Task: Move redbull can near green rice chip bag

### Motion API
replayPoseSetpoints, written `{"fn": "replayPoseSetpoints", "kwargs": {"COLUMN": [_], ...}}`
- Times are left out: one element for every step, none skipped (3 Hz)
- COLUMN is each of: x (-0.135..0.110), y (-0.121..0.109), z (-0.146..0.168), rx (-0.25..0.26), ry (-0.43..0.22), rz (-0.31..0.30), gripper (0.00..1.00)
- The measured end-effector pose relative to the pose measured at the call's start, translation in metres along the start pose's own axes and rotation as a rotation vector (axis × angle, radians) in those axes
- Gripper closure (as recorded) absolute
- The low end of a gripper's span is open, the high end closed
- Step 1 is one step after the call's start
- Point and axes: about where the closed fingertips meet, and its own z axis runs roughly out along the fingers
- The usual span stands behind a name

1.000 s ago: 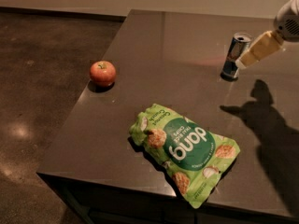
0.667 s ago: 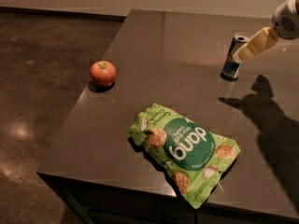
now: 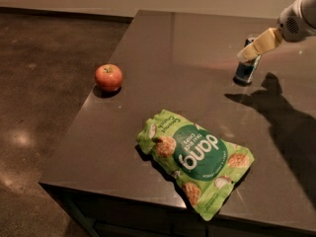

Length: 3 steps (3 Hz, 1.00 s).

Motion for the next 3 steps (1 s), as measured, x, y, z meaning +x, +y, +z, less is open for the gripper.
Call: {"fn": "replayPoseSetpoints", "kwargs": {"x": [-0.003,-0.004,-0.005], "y": [0.002,0.004,0.004], "z": [0.014,0.022,0.024], "rx": [-0.032,-0.054,-0.077], "ry": [-0.015,-0.023,-0.04], "rz": [0.02,0.029,0.026], "gripper": [0.0,0.17,0.41]}}
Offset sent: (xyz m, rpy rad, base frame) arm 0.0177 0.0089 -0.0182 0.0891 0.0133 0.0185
